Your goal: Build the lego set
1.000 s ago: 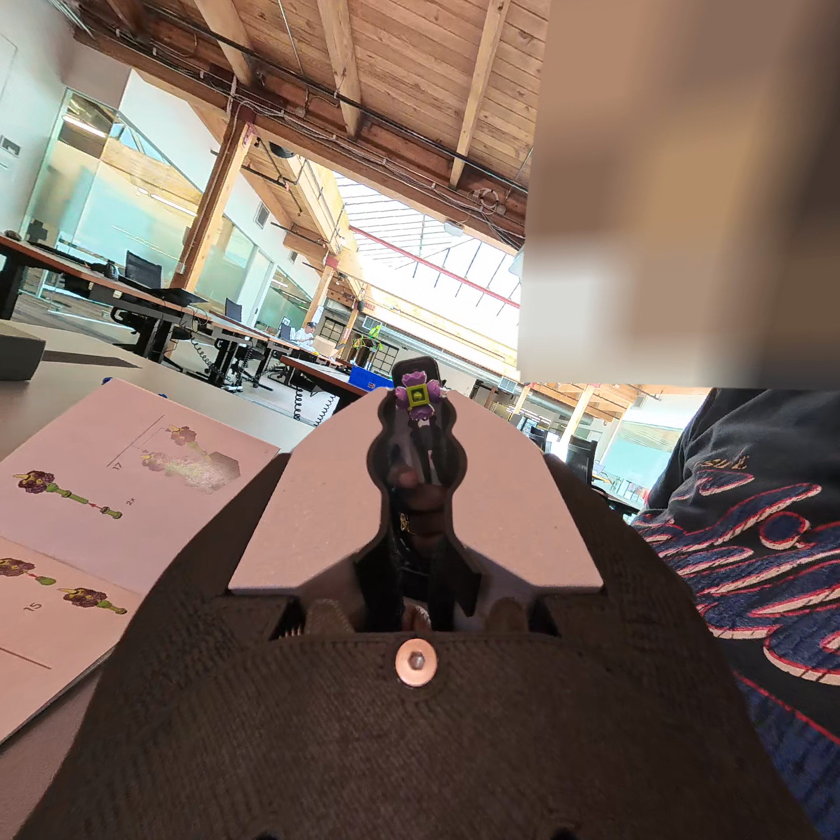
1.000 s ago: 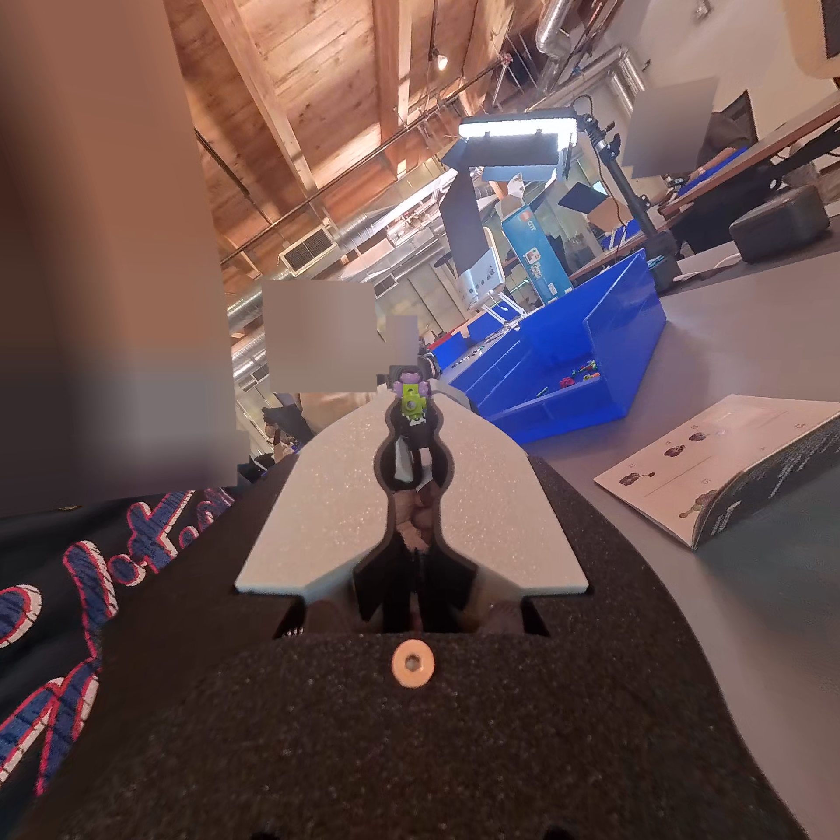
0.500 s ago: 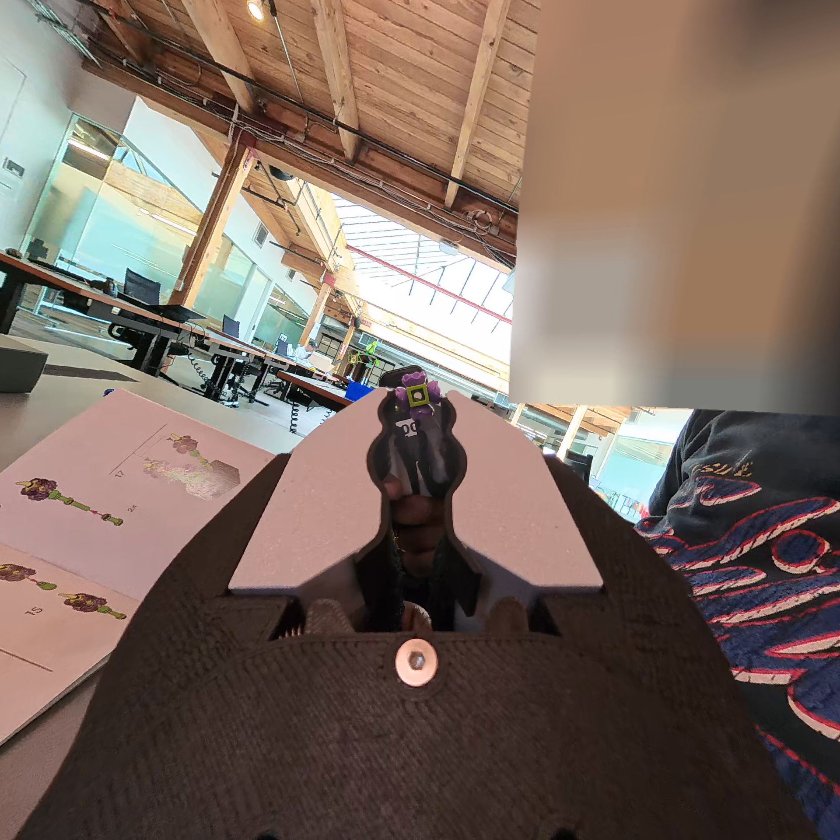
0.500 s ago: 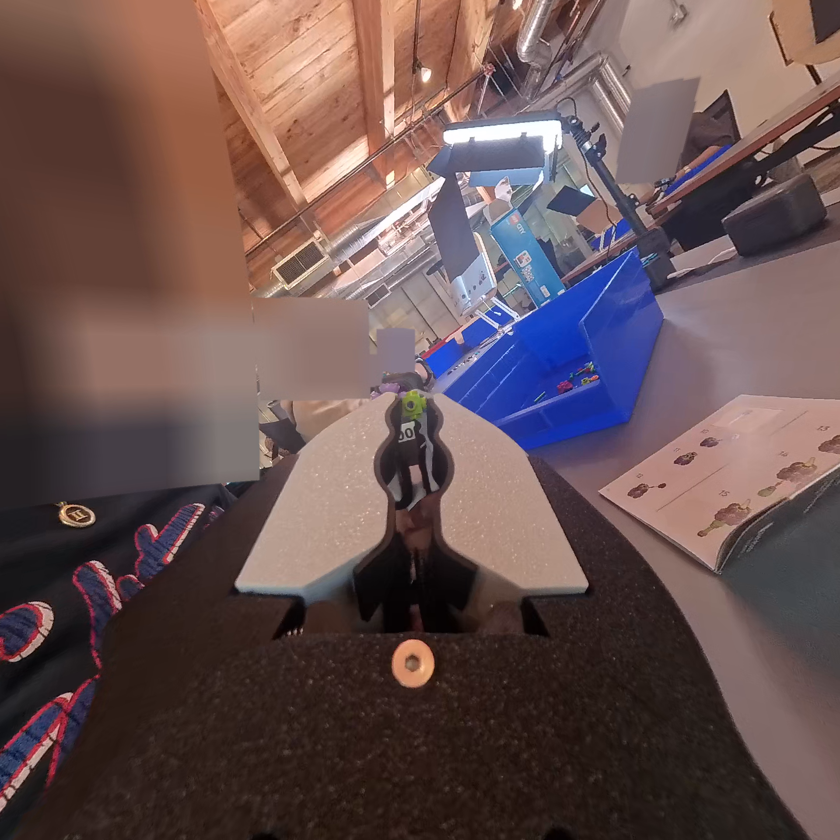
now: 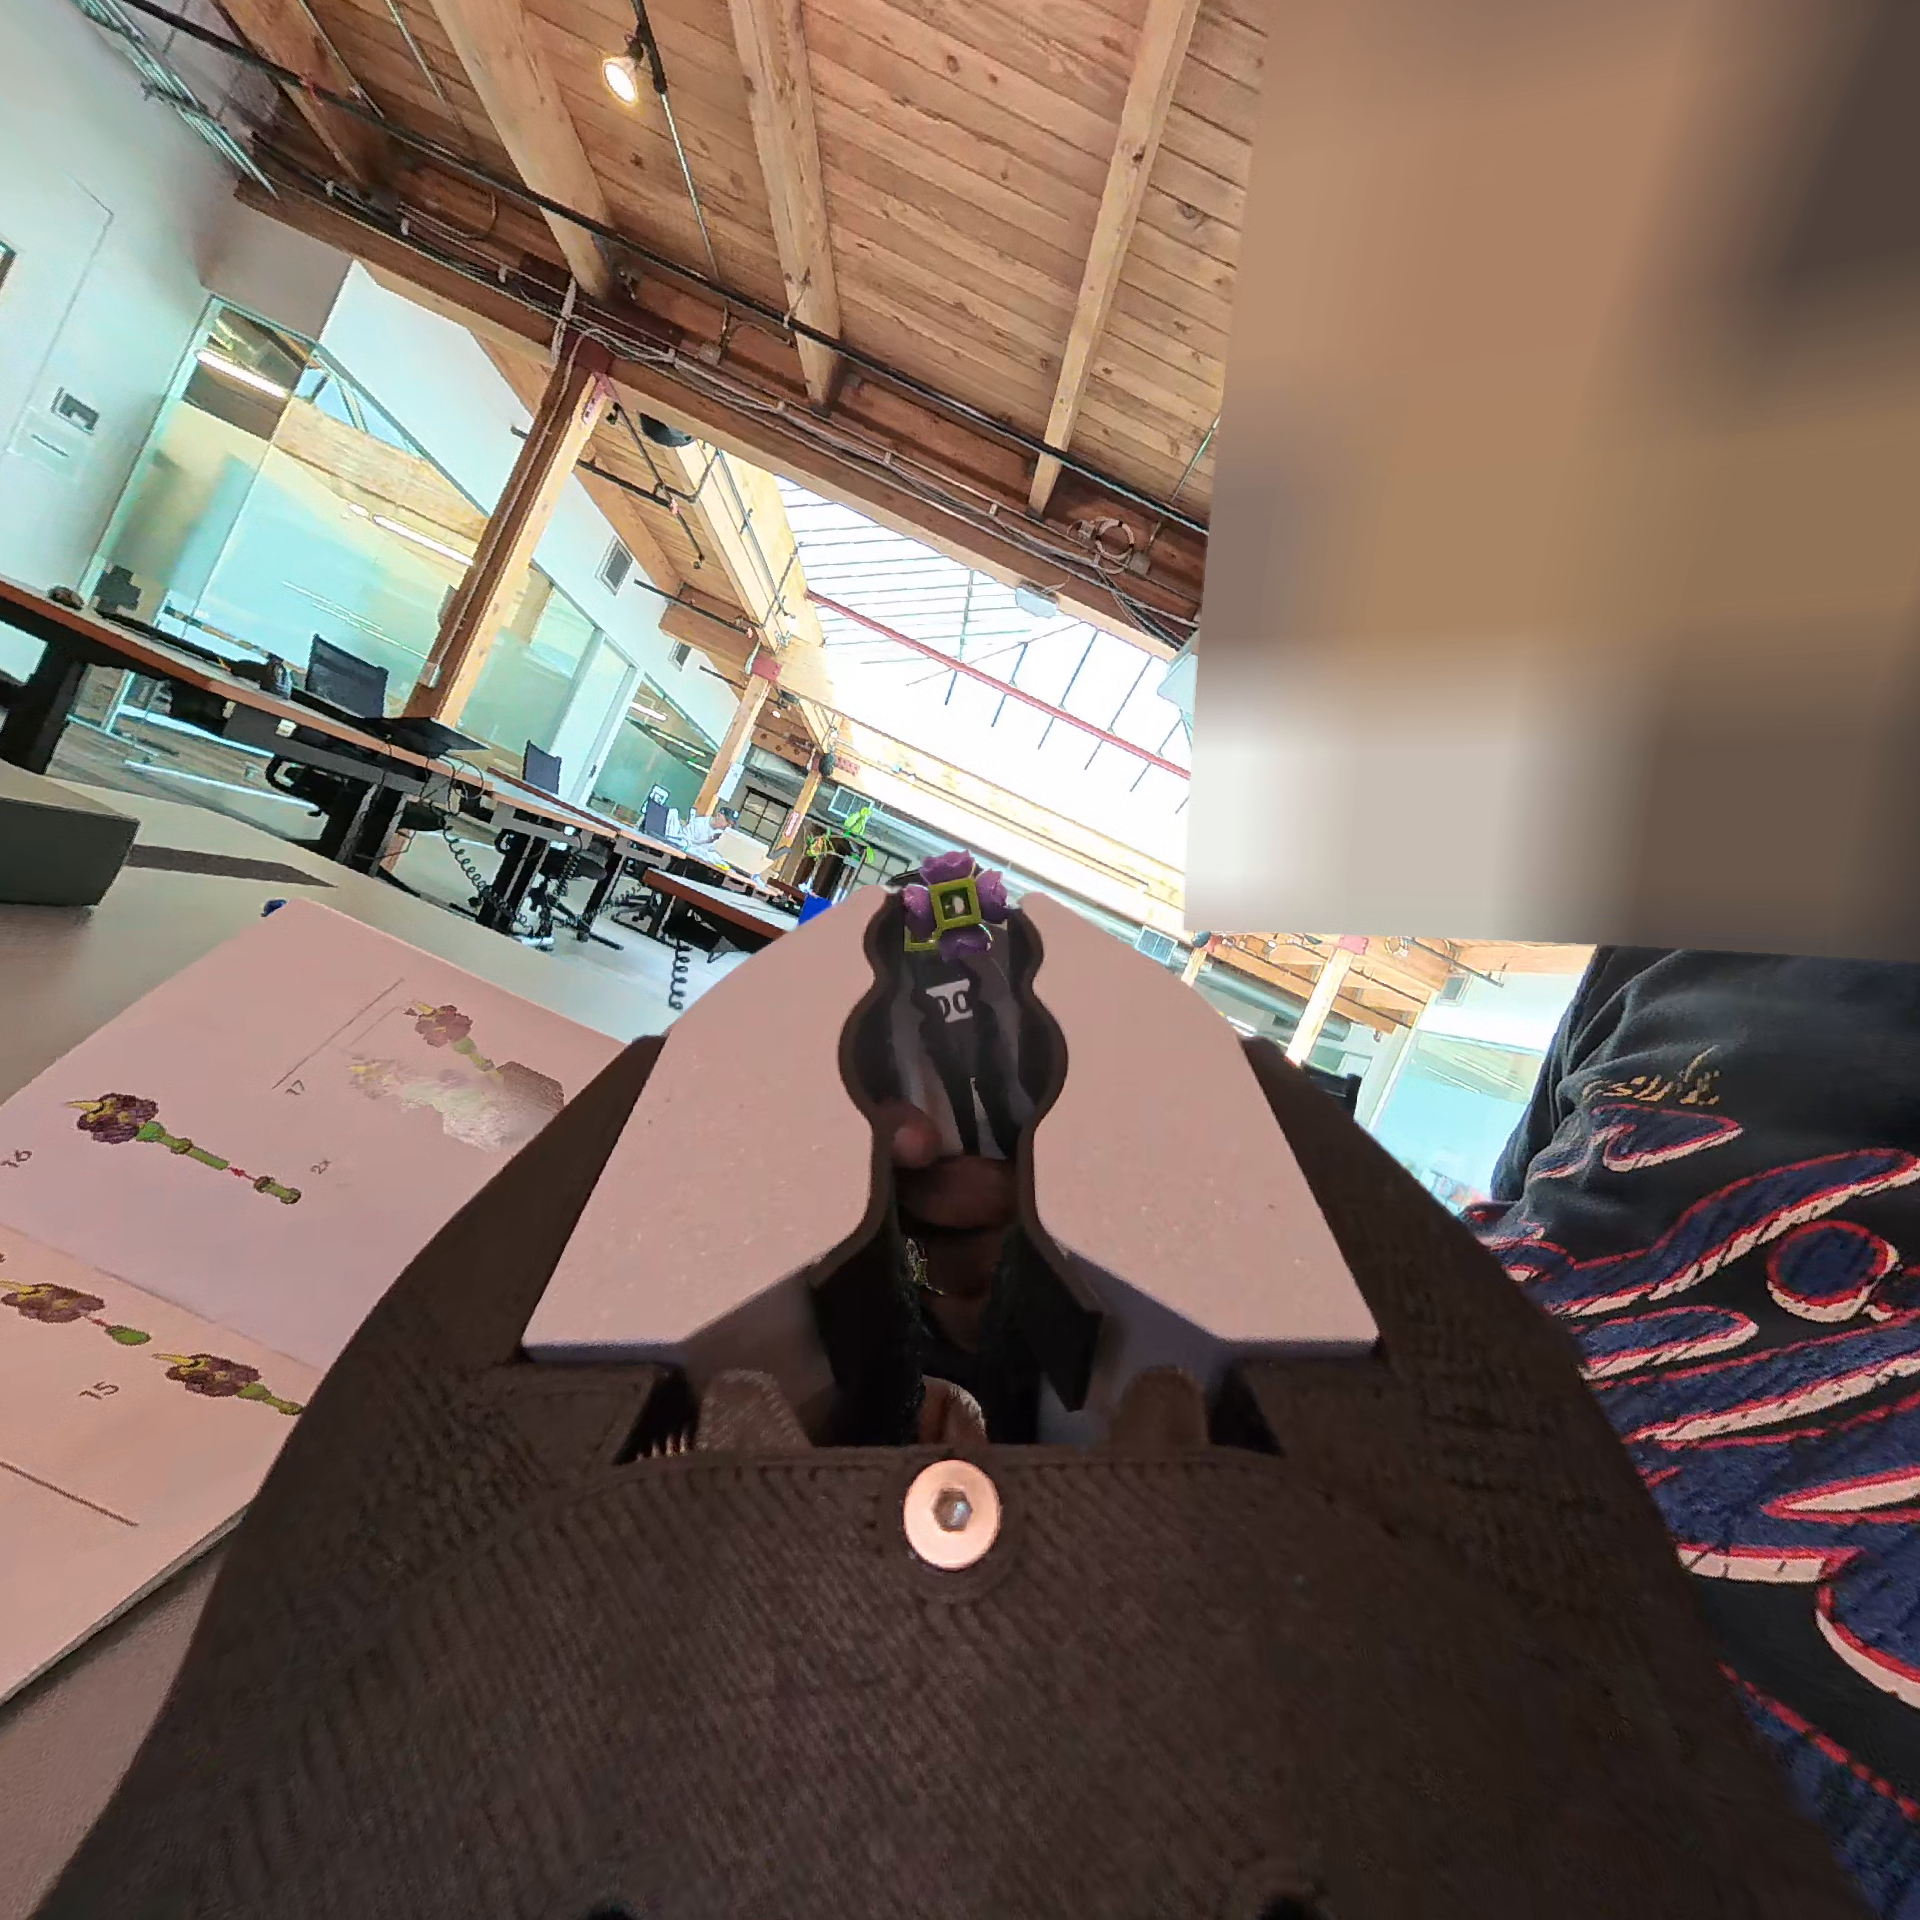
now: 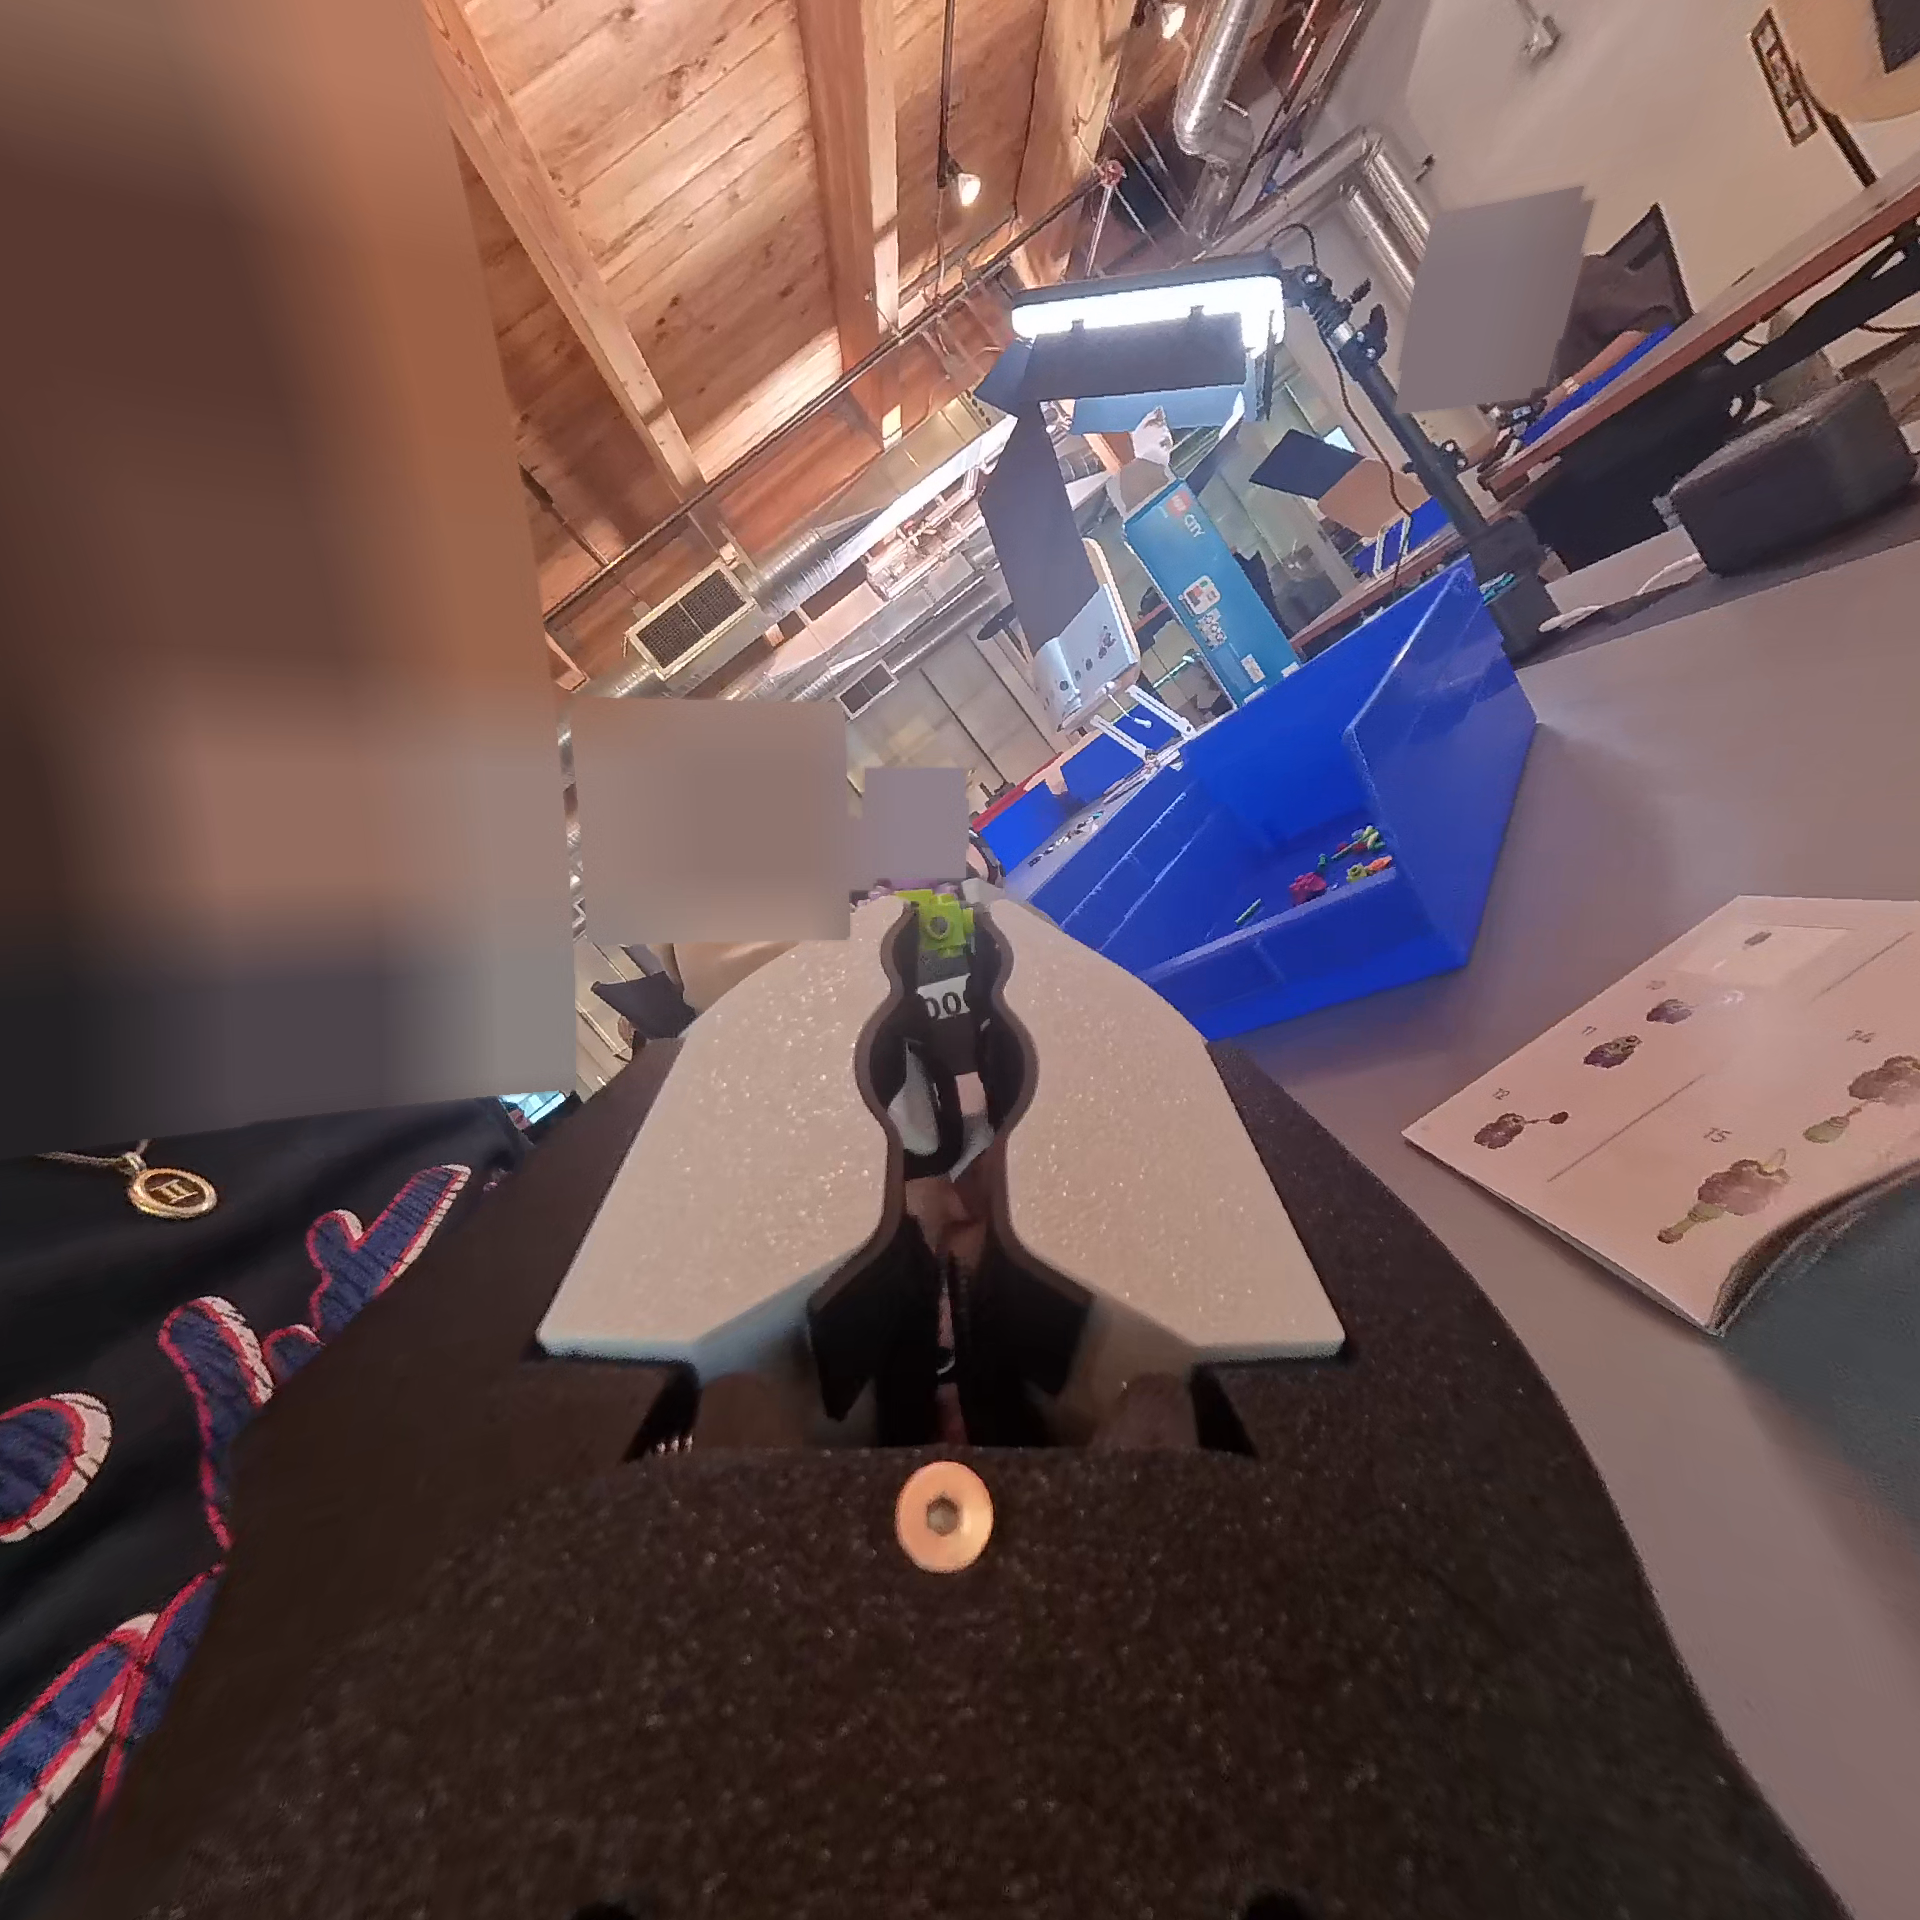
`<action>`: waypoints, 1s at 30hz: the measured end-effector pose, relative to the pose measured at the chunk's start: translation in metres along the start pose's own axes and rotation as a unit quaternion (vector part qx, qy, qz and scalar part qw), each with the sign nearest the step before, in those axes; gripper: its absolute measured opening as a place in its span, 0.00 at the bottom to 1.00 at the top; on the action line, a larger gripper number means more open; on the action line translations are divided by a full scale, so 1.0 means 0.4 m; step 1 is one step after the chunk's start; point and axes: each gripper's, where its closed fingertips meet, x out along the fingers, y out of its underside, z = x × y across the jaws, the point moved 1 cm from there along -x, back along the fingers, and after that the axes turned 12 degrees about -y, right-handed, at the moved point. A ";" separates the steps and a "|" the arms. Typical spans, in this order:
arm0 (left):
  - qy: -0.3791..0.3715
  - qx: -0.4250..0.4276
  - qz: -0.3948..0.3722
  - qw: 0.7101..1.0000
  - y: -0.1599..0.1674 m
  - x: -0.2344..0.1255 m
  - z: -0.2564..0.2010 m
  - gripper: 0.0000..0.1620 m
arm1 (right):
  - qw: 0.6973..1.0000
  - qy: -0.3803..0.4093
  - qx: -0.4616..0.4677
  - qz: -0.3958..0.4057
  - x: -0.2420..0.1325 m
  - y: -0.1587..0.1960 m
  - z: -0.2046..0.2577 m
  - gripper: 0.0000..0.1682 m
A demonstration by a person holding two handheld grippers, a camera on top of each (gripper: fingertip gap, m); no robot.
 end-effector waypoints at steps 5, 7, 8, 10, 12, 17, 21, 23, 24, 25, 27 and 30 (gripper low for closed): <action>0.008 -0.003 -0.020 1.000 -0.014 -0.008 -0.004 0.11 | 0.999 0.010 -0.039 0.002 0.031 0.001 0.013 0.06; 0.011 -0.003 -0.025 1.000 -0.017 -0.010 -0.006 0.11 | 0.999 0.011 -0.050 0.004 0.043 0.004 0.019 0.06; 0.012 -0.005 -0.026 1.000 -0.018 -0.011 -0.006 0.11 | 0.999 0.009 -0.051 0.003 0.046 0.004 0.022 0.06; 0.015 -0.007 -0.026 1.000 -0.019 -0.011 -0.007 0.11 | 0.999 0.004 -0.044 -0.001 0.049 0.003 0.026 0.06; 0.016 -0.006 -0.025 1.000 -0.017 -0.011 -0.008 0.11 | 0.999 0.003 -0.036 0.001 0.047 0.007 0.024 0.06; 0.028 0.004 -0.013 0.999 -0.007 -0.008 -0.020 0.11 | 1.000 -0.027 -0.002 -0.017 0.040 0.010 0.035 0.06; 0.031 -0.002 -0.005 1.000 -0.002 -0.007 -0.022 0.11 | 0.999 -0.035 0.016 -0.034 0.034 0.014 0.033 0.06; 0.023 0.007 -0.004 1.000 0.001 -0.005 -0.020 0.12 | 0.998 -0.037 0.023 -0.049 0.032 0.015 0.031 0.06; 0.021 0.007 -0.005 1.000 0.001 -0.005 -0.020 0.12 | 0.997 -0.040 0.028 -0.059 0.032 0.015 0.031 0.06; 0.021 0.000 -0.007 1.000 0.000 -0.005 -0.020 0.12 | 0.996 -0.044 0.033 -0.068 0.033 0.016 0.031 0.06; 0.026 -0.027 -0.013 0.999 -0.003 -0.006 -0.020 0.12 | 0.994 -0.051 0.042 -0.084 0.037 0.019 0.030 0.06; 0.024 -0.061 -0.037 0.997 -0.013 -0.007 -0.019 0.11 | 0.991 -0.065 0.052 -0.107 0.045 0.024 0.031 0.06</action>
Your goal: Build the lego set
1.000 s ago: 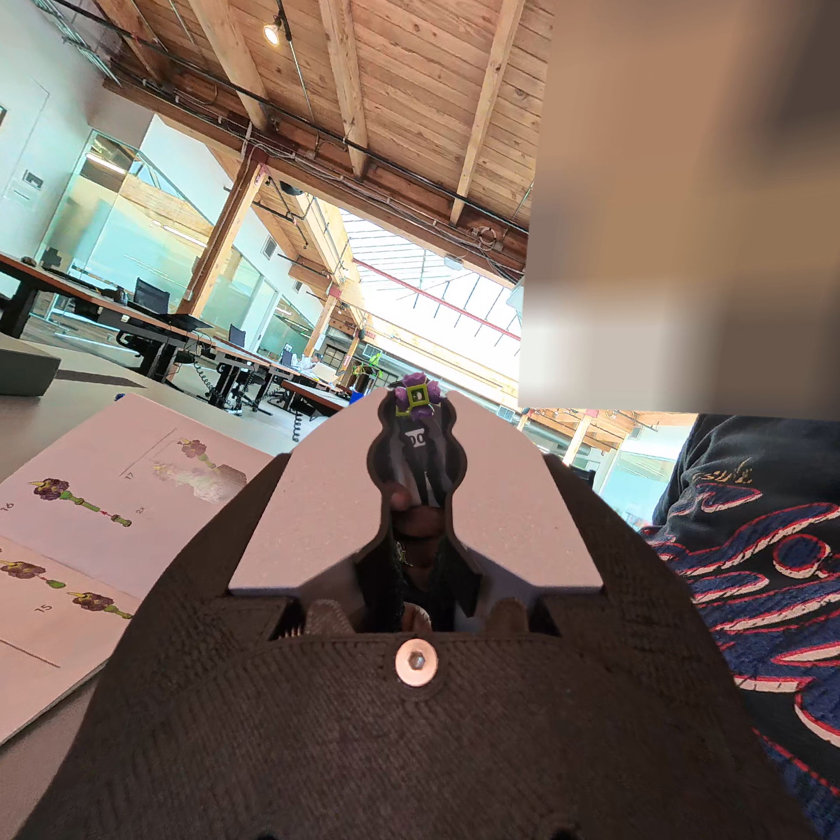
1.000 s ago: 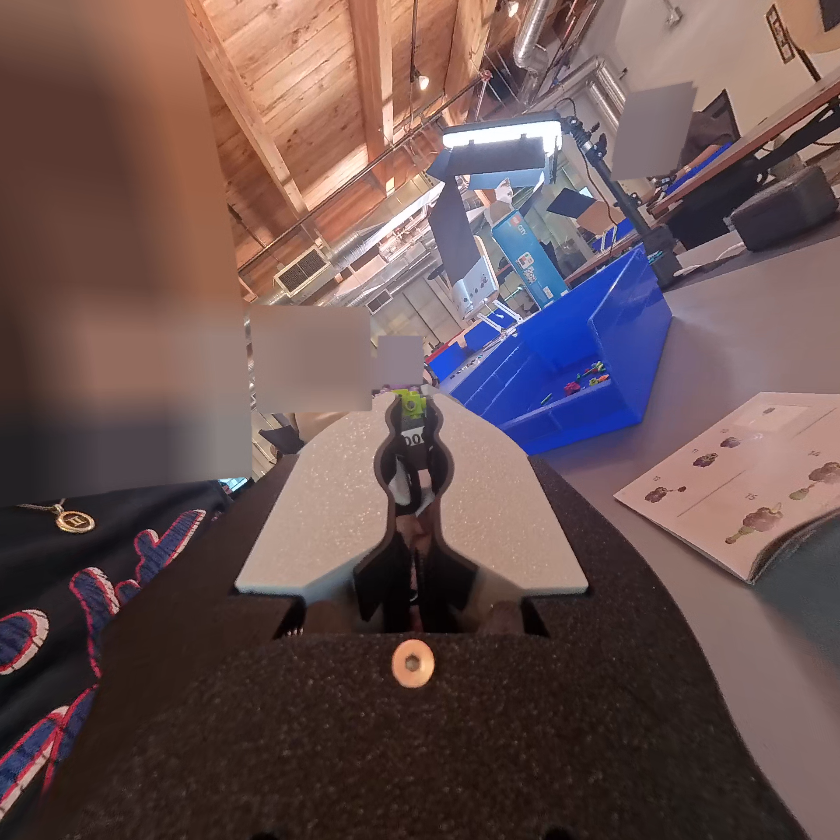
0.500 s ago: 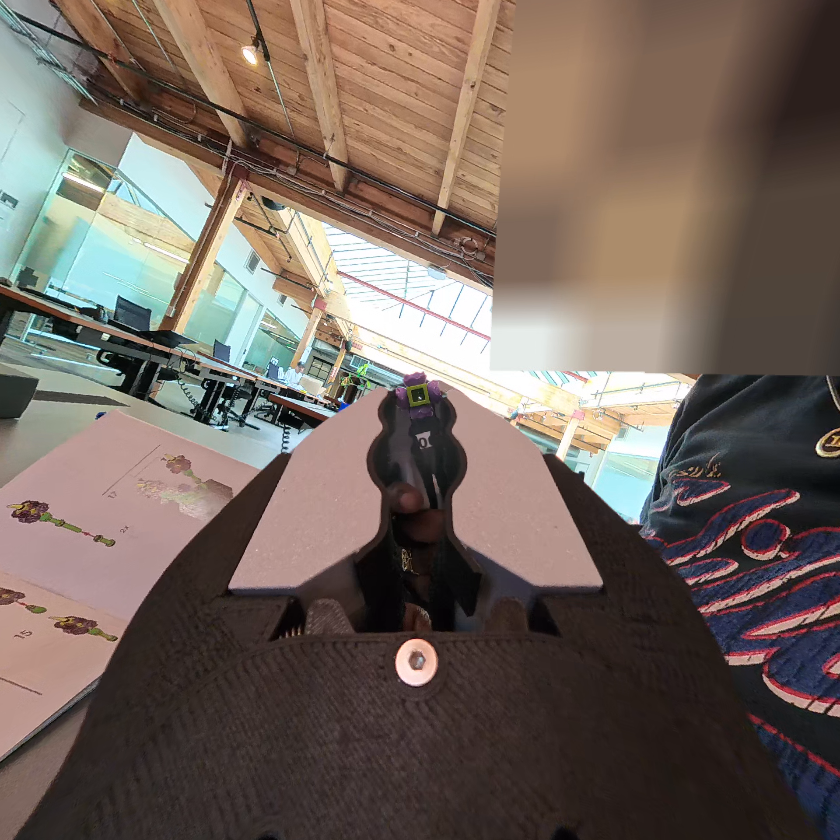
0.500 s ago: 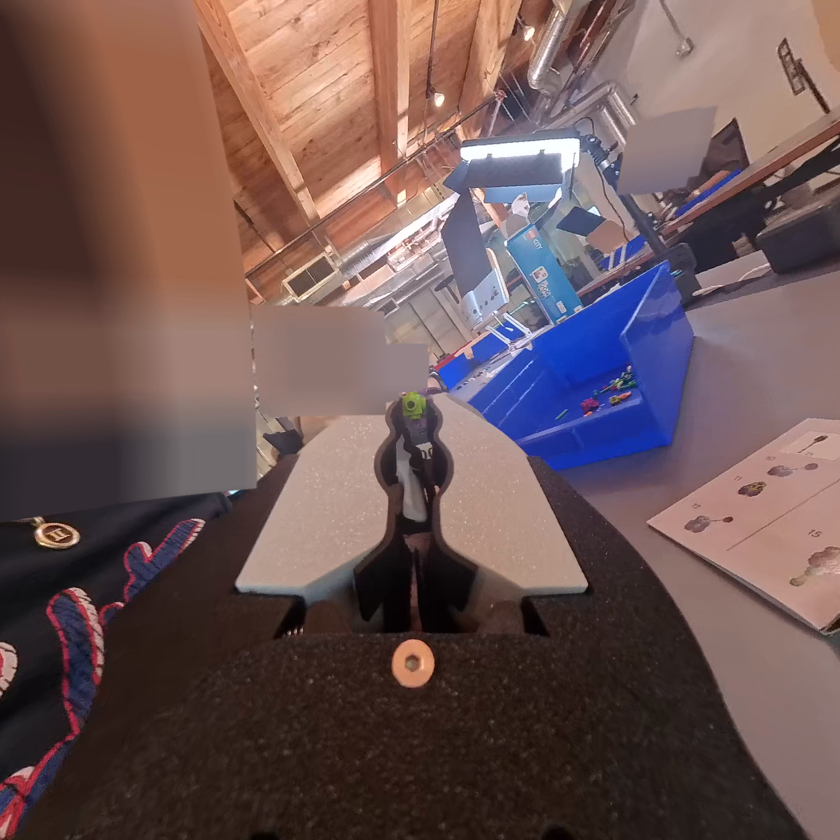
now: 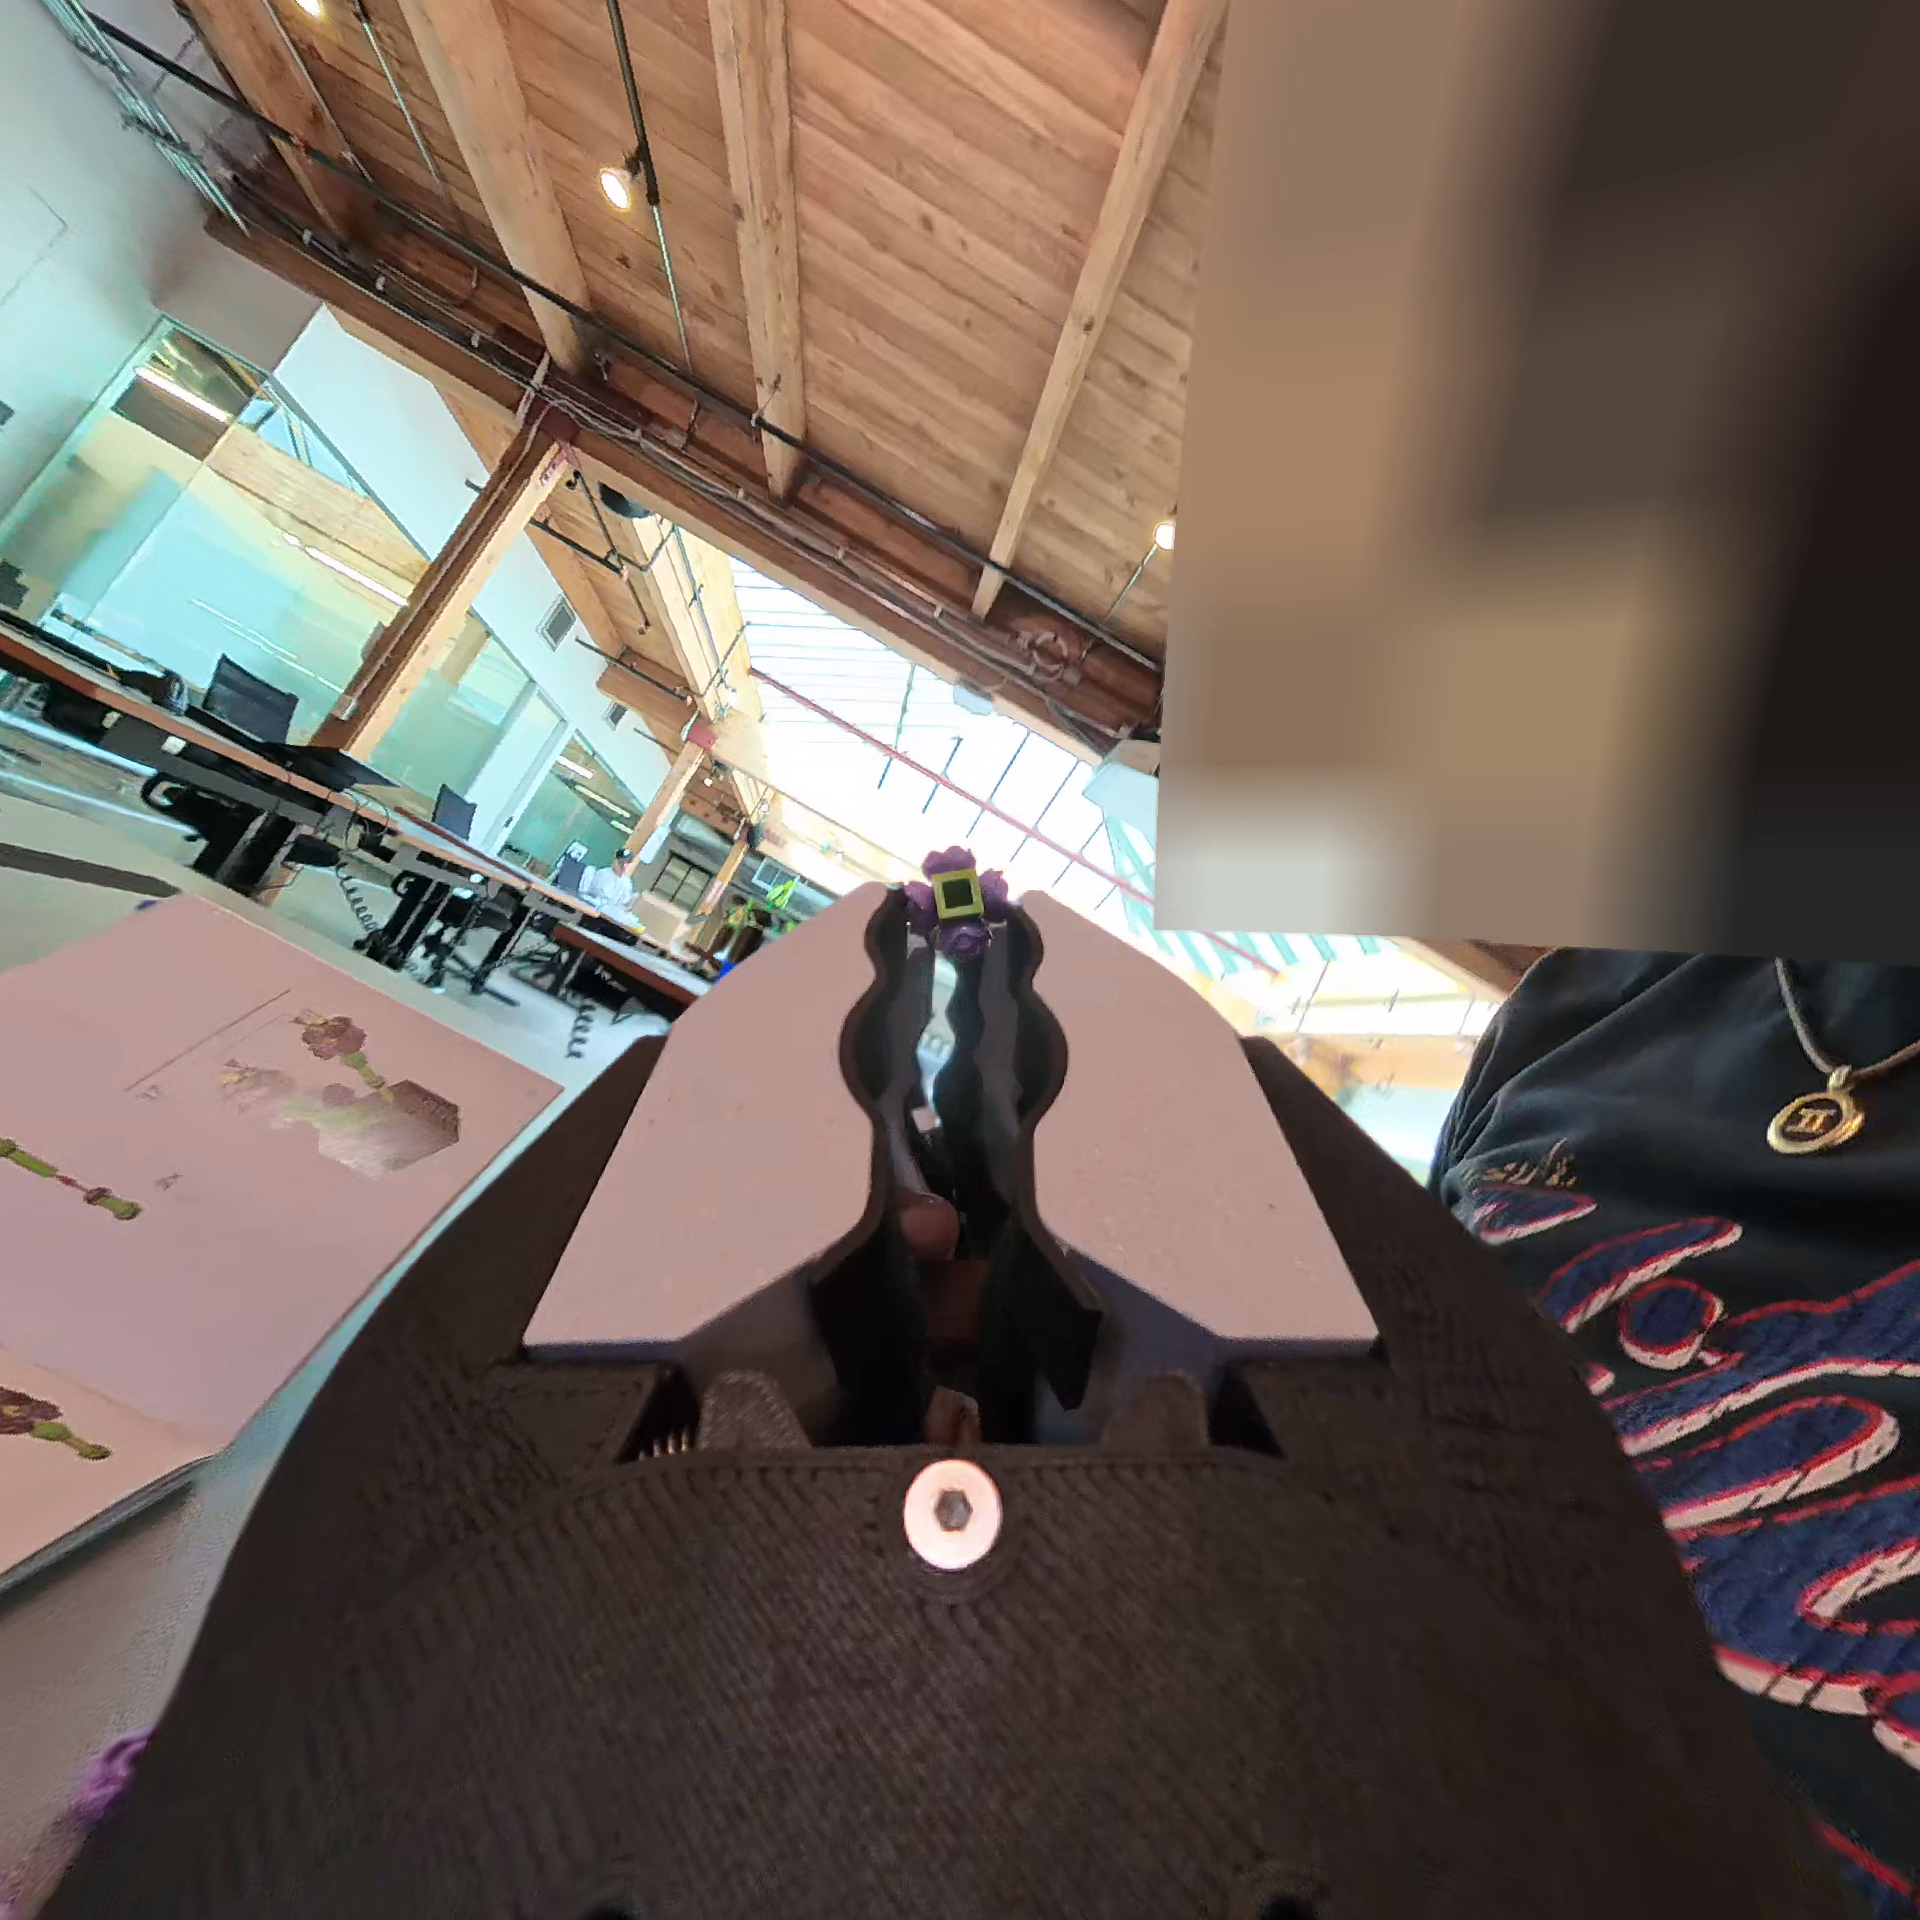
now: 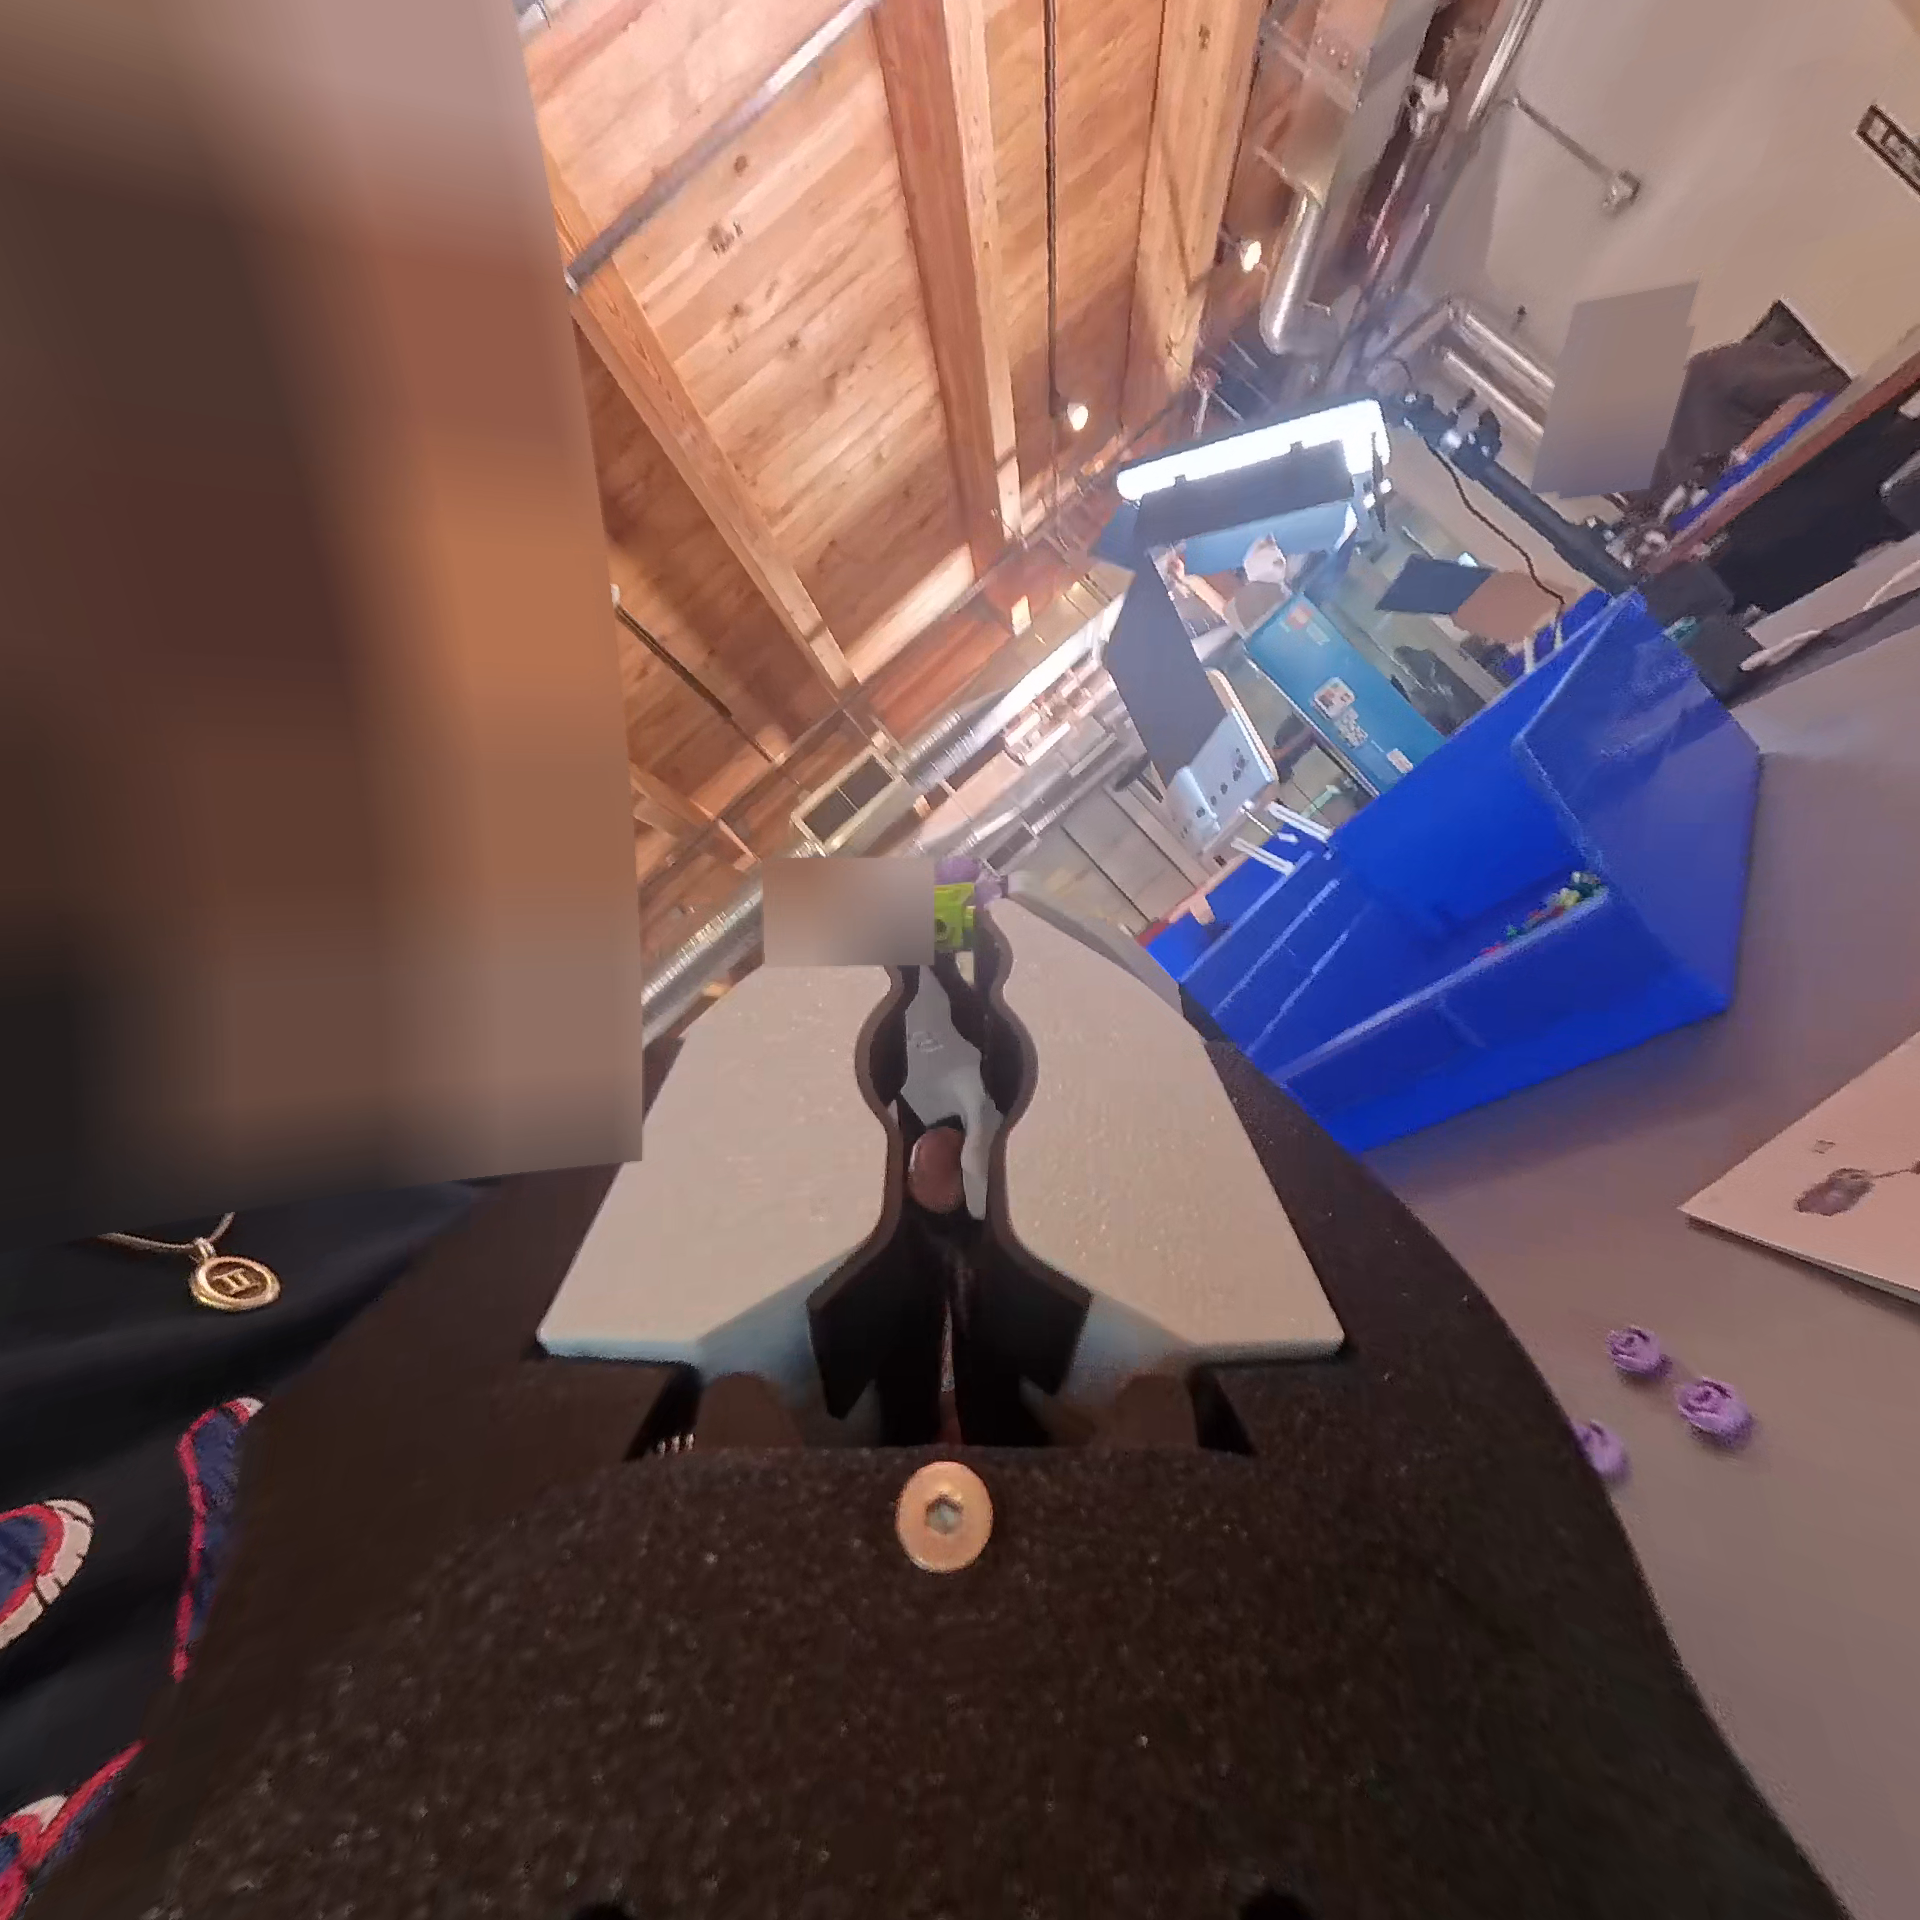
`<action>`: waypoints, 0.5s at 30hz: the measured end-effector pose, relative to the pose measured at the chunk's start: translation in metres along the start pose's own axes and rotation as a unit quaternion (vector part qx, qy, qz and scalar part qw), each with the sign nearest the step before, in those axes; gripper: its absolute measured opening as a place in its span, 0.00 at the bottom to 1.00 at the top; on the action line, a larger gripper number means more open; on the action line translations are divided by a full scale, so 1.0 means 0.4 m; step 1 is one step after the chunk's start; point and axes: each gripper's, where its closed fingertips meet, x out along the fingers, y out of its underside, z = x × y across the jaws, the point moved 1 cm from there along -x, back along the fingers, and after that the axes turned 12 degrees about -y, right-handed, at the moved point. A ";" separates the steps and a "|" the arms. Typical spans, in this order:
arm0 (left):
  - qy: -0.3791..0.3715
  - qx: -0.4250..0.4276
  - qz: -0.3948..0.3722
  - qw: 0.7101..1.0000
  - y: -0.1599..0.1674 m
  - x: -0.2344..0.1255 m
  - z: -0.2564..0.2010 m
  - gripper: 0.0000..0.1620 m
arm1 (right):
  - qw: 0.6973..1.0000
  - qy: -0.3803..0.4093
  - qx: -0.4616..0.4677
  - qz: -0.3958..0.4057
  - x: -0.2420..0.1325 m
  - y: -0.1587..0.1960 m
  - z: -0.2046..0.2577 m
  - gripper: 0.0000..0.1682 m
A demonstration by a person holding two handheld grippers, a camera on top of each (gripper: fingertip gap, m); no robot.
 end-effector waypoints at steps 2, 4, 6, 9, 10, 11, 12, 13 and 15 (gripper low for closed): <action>0.002 -0.026 -0.013 1.000 -0.002 0.002 -0.001 0.11 | 1.000 -0.009 0.007 -0.029 0.001 -0.005 0.000 0.06; -0.007 -0.029 -0.006 1.000 0.002 0.005 0.008 0.11 | 1.000 0.001 0.007 -0.028 -0.004 -0.010 -0.011 0.06; -0.015 -0.019 0.019 1.000 0.008 0.005 0.015 0.11 | 1.000 0.012 -0.008 -0.001 -0.009 -0.013 -0.014 0.06; -0.015 -0.015 0.057 0.998 0.017 0.001 0.016 0.12 | 0.999 0.020 0.003 0.037 -0.016 -0.008 -0.013 0.06; -0.017 -0.012 0.068 0.997 0.020 0.000 0.016 0.12 | 0.999 0.021 0.008 0.045 -0.019 -0.007 -0.013 0.06; -0.017 -0.010 0.079 0.997 0.023 0.000 0.016 0.11 | 0.998 0.021 0.011 0.054 -0.022 -0.006 -0.012 0.06; -0.019 -0.010 0.089 0.996 0.027 -0.001 0.017 0.11 | 0.998 0.025 0.015 0.064 -0.026 -0.005 -0.013 0.06; -0.020 -0.010 0.099 0.995 0.030 -0.001 0.019 0.11 | 0.996 0.027 0.017 0.078 -0.030 -0.003 -0.014 0.06; -0.020 -0.011 0.115 0.993 0.036 -0.002 0.019 0.11 | 0.994 0.033 0.016 0.103 -0.035 -0.001 -0.012 0.06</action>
